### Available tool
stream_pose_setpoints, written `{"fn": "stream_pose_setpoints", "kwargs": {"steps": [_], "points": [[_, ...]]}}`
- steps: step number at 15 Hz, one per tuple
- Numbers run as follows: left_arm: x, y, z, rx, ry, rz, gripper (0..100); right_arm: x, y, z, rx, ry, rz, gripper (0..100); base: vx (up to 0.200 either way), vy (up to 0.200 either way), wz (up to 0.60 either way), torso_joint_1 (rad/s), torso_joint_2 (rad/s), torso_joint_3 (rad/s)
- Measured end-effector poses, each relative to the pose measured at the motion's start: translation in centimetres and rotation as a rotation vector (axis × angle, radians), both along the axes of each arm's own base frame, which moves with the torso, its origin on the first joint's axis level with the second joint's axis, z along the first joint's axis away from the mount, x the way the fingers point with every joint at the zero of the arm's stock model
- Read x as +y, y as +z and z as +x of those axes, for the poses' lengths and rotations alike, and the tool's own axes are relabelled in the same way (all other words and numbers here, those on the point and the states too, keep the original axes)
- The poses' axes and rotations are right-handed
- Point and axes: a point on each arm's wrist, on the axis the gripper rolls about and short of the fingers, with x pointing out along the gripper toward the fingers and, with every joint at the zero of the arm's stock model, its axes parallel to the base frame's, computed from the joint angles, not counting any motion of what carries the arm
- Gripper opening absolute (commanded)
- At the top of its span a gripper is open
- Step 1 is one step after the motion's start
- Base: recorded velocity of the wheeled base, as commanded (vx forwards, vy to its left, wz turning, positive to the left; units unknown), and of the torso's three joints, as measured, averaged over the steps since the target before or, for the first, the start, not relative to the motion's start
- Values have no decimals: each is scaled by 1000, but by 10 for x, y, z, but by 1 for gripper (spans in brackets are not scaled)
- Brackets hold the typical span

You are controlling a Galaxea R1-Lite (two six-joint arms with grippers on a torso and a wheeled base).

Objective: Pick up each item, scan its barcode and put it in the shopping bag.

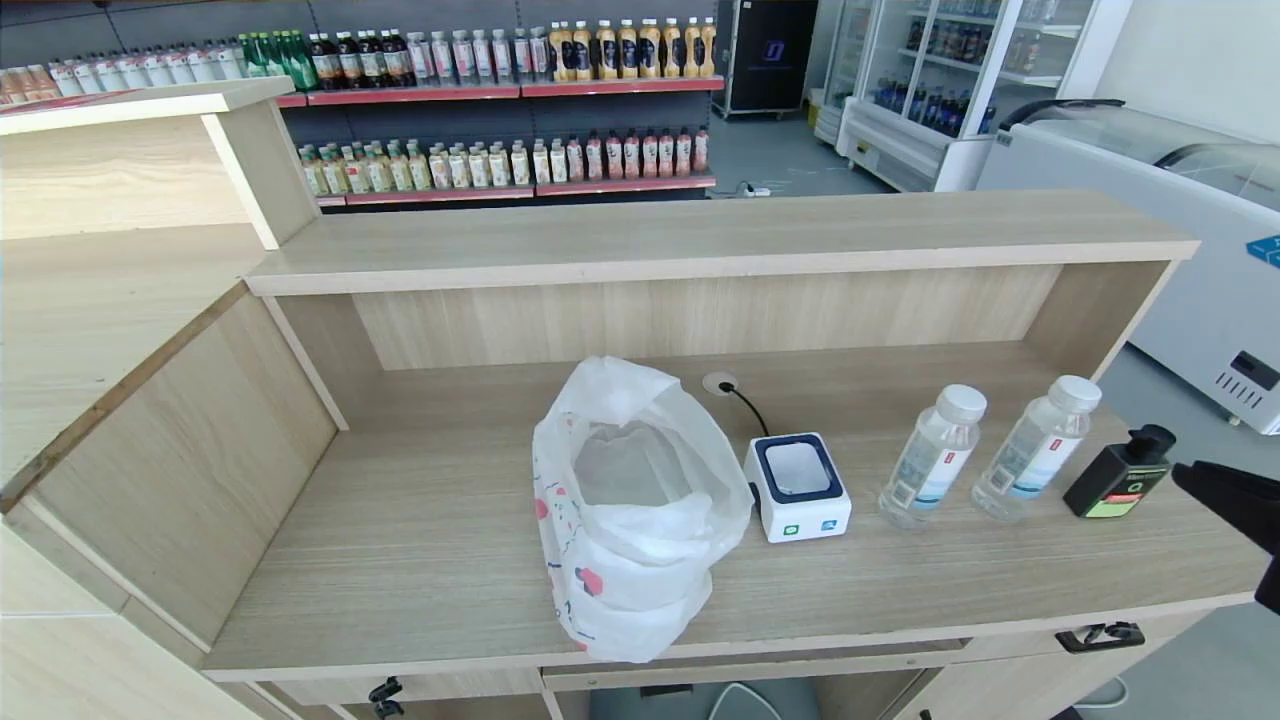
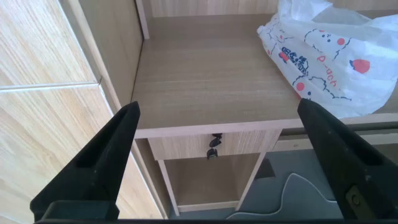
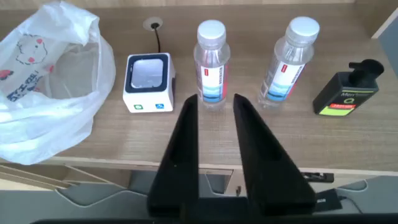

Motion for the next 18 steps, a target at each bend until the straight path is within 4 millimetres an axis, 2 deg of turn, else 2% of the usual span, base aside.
{"fn": "stream_pose_setpoints", "kwargs": {"steps": [2, 6, 10, 14, 18], "points": [[0, 0, 0, 0, 0, 0, 100, 0, -8, 14, 58, -2, 3, 100, 0, 0, 0, 0, 0, 0], [0, 0, 0, 0, 0, 0, 100, -6, -19, 58, 44, 5, -55, 100, 0, 0, 0, 0, 0, 0], [0, 0, 0, 0, 0, 0, 100, -27, -51, 100, 48, 14, -170, 100, 0, 0, 0, 0, 0, 0], [0, 0, 0, 0, 0, 0, 100, -36, -86, 120, 140, 14, -203, 100, 0, 0, 0, 0, 0, 0], [0, 0, 0, 0, 0, 0, 100, -36, -98, 141, 127, 31, -233, 100, 0, 0, 0, 0, 0, 0]]}}
